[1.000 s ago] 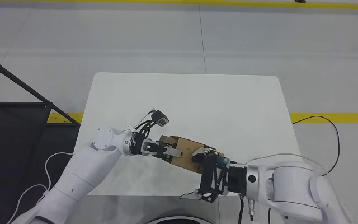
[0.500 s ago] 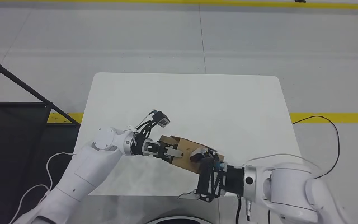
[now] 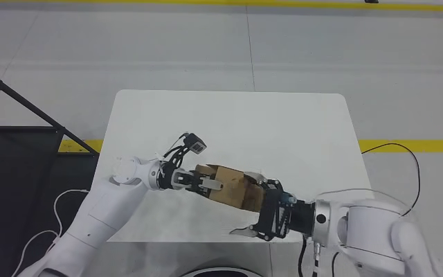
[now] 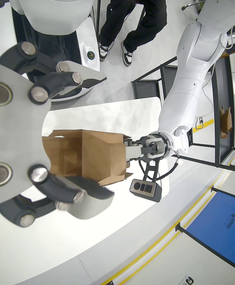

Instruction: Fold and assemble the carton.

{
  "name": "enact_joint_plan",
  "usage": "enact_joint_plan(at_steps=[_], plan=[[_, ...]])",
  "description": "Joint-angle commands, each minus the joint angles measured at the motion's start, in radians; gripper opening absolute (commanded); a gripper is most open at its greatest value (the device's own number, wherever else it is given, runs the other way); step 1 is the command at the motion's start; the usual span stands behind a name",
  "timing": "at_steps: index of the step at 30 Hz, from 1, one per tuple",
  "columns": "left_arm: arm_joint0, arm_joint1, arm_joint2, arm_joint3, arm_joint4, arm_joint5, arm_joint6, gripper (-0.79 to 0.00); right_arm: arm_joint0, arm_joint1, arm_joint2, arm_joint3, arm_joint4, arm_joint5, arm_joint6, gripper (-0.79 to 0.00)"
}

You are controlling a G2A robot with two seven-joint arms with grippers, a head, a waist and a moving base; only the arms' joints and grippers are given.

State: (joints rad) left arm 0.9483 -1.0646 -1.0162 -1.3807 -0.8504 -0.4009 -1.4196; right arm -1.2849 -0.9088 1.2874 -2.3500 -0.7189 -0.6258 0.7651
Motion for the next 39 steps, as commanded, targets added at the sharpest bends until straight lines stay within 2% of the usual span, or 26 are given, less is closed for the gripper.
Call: enact_joint_plan(at_steps=[1,10,15,21,39], plan=[[0.001,0.001,-0.012,0.002,-0.011,0.010,-0.010,-0.785,-0.040,0.005,0.053,0.000,-0.009,-0.023,-0.032,0.000],[0.010,-0.002,-0.042,0.005,-0.050,0.040,-0.039,-0.785,-0.205,0.017,0.249,0.000,-0.104,-0.102,-0.209,0.000],[0.012,-0.005,-0.050,0.009,-0.053,0.051,-0.051,-0.785,-0.271,0.018,0.283,0.000,-0.162,-0.147,-0.287,0.000],[0.011,-0.012,-0.047,0.010,-0.043,0.062,-0.061,-0.785,-0.272,0.017,0.252,0.000,-0.220,-0.165,-0.303,0.000],[0.015,-0.025,-0.056,0.011,-0.016,0.076,-0.076,-0.785,-0.161,0.007,0.088,0.000,-0.293,-0.083,-0.234,0.000]])
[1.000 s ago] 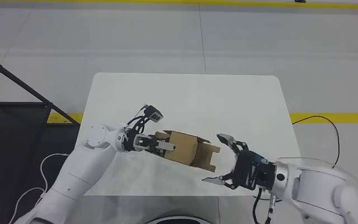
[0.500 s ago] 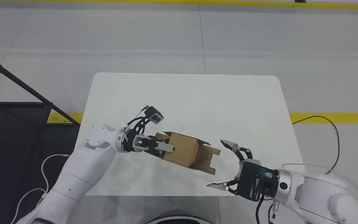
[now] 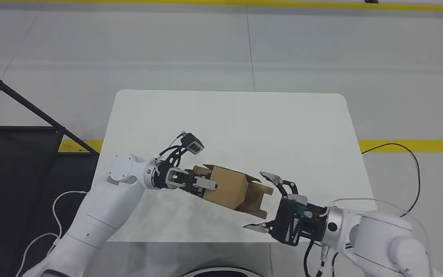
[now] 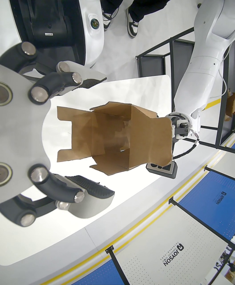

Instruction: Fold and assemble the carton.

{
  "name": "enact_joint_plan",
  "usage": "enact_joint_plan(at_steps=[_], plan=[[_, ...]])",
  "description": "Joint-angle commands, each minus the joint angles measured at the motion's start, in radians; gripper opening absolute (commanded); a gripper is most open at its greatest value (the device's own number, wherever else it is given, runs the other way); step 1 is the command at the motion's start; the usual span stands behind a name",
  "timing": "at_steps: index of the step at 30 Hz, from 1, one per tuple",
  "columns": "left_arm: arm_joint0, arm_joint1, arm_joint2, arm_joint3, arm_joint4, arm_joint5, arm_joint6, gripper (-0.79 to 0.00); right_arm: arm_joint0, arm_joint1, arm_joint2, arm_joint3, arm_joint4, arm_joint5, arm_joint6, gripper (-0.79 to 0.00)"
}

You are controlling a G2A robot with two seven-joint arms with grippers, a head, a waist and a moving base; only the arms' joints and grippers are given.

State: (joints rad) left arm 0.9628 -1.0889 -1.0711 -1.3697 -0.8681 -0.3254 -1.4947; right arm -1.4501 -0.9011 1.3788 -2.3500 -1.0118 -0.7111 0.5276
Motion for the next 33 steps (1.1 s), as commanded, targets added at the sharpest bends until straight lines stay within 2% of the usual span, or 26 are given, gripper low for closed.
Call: enact_joint_plan(at_steps=[1,3,6,9,12,16,19,25,33], plan=[[0.001,-0.001,-0.002,0.000,0.002,0.001,-0.001,-0.785,0.008,0.000,-0.007,0.000,0.002,0.004,0.007,0.000],[0.002,-0.002,-0.005,0.000,0.003,0.002,-0.002,-0.785,0.013,-0.001,-0.012,0.000,0.004,0.006,0.013,-0.012],[0.004,-0.003,-0.008,-0.002,0.006,0.003,-0.003,-0.785,0.016,0.000,-0.011,0.000,0.010,0.010,0.019,-0.129],[0.006,-0.005,-0.011,-0.003,0.008,0.004,-0.004,-0.785,0.015,0.001,-0.004,0.000,0.019,0.011,0.025,-0.160],[0.008,-0.006,-0.014,-0.004,0.009,0.004,-0.004,-0.785,0.010,0.002,0.005,0.000,0.024,0.010,0.027,-0.243],[0.009,-0.008,-0.018,-0.004,0.011,0.006,-0.006,-0.785,0.000,0.004,0.019,0.000,0.025,0.006,0.022,-0.305],[0.011,-0.009,-0.021,-0.004,0.013,0.007,-0.007,-0.785,-0.007,0.005,0.026,0.000,0.025,0.001,0.018,-0.422],[0.013,-0.012,-0.025,-0.007,0.016,0.009,-0.009,-0.785,-0.014,0.007,0.033,0.000,0.018,-0.009,0.009,-0.489],[0.017,-0.015,-0.026,-0.013,0.024,0.015,-0.015,-0.785,-0.015,0.007,0.026,0.000,0.017,-0.007,0.010,-0.496]])
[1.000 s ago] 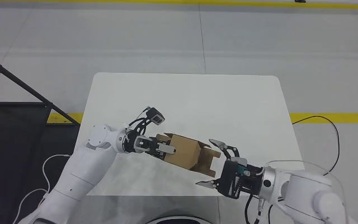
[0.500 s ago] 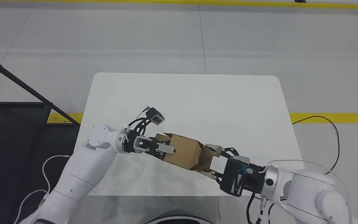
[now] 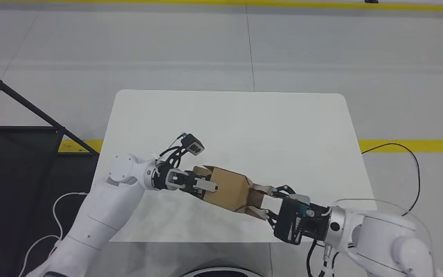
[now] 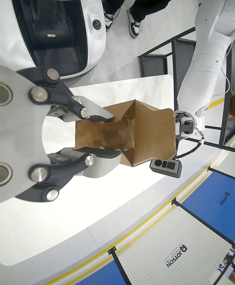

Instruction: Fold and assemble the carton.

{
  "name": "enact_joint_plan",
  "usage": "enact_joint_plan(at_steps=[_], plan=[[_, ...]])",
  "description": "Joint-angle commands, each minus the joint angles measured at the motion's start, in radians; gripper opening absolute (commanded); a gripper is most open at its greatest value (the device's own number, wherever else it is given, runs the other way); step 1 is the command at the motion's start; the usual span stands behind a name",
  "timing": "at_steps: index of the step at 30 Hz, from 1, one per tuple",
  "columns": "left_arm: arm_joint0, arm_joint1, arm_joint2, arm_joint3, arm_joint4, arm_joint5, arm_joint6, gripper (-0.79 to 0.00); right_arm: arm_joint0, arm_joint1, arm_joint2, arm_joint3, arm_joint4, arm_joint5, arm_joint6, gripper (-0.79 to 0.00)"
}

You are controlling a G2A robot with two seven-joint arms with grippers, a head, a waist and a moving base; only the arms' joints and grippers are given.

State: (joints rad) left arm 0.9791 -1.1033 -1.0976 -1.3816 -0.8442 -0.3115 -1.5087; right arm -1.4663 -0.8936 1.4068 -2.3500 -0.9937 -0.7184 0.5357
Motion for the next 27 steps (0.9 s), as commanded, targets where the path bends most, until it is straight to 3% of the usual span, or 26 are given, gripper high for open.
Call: enact_joint_plan(at_steps=[1,13,27], plan=[[0.000,-0.001,0.001,-0.001,0.001,0.002,-0.002,-0.785,0.003,0.000,-0.005,0.000,-0.001,0.002,0.002,-0.499],[0.001,-0.006,-0.001,-0.003,0.010,0.006,-0.006,-0.785,0.025,-0.001,-0.042,0.000,-0.005,0.009,0.022,-0.579],[0.003,-0.011,0.001,-0.008,0.022,0.012,-0.012,-0.785,0.064,-0.005,-0.096,0.000,-0.003,0.039,0.055,-0.573]])
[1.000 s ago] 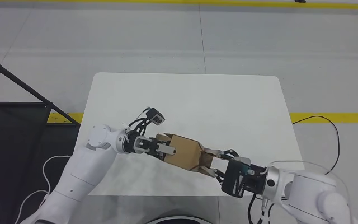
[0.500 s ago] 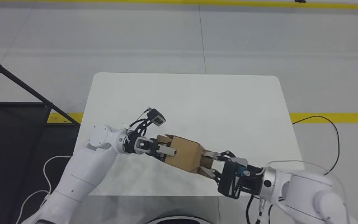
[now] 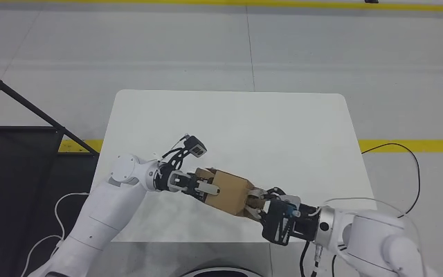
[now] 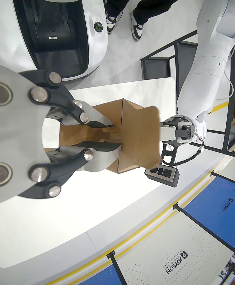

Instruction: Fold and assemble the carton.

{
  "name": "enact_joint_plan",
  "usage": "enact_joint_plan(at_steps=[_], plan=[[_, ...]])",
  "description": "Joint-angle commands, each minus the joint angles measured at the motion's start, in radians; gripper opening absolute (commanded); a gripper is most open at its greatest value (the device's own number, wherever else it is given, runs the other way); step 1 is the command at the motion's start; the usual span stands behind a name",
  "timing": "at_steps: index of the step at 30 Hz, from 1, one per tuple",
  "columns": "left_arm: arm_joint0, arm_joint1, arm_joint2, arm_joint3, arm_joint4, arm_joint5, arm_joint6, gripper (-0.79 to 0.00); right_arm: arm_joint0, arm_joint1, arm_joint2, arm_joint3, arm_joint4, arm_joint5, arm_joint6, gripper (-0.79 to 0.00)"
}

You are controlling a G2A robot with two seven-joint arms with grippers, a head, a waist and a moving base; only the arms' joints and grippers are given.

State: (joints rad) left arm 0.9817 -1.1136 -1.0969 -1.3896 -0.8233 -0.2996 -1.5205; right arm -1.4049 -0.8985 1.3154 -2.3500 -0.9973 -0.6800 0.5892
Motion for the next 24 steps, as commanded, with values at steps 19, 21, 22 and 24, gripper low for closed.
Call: enact_joint_plan(at_steps=[19,21,22,24], plan=[[0.002,-0.004,-0.003,-0.009,0.008,0.004,-0.004,-0.785,0.051,-0.006,-0.073,0.000,0.014,0.022,0.049,-0.551],[0.002,-0.005,-0.004,-0.011,0.009,0.004,-0.004,-0.785,0.057,-0.007,-0.082,0.000,0.014,0.026,0.055,-0.551],[0.003,-0.005,-0.004,-0.012,0.009,0.004,-0.004,-0.785,0.061,-0.008,-0.086,0.000,0.016,0.027,0.059,-0.551],[0.003,-0.005,-0.004,-0.015,0.012,0.005,-0.005,-0.785,0.067,-0.008,-0.093,0.000,0.019,0.030,0.067,-0.551]])
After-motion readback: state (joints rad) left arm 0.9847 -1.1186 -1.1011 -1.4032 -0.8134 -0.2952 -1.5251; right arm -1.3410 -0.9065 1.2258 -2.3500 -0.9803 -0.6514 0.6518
